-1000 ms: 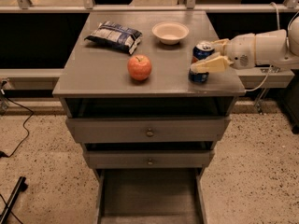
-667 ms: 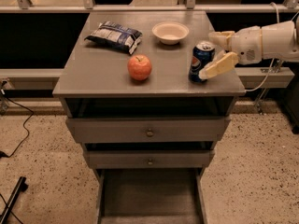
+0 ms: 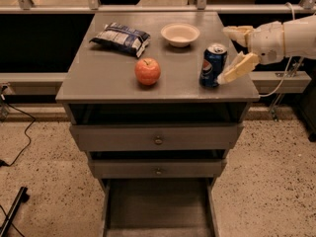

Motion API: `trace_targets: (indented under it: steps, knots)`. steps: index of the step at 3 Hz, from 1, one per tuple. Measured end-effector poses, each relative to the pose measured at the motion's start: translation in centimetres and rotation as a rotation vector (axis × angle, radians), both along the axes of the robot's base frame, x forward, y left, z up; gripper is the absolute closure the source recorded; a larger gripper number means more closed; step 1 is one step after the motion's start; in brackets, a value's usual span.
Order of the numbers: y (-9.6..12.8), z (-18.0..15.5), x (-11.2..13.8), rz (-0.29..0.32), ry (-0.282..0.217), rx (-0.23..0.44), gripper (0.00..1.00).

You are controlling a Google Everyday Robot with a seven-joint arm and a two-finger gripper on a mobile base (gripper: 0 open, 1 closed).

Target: Pick pepsi can from bottom drawer and place on counter

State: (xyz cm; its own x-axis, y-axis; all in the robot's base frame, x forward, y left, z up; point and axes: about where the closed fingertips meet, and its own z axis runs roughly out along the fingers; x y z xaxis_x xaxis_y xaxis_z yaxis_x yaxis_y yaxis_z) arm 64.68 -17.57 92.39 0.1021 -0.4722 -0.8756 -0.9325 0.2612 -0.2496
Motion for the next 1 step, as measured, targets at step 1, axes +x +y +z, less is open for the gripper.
trace_targets:
  steps: [1]
  knots:
    - [0.0,0.0,0.0,0.0,0.0,0.0,0.0]
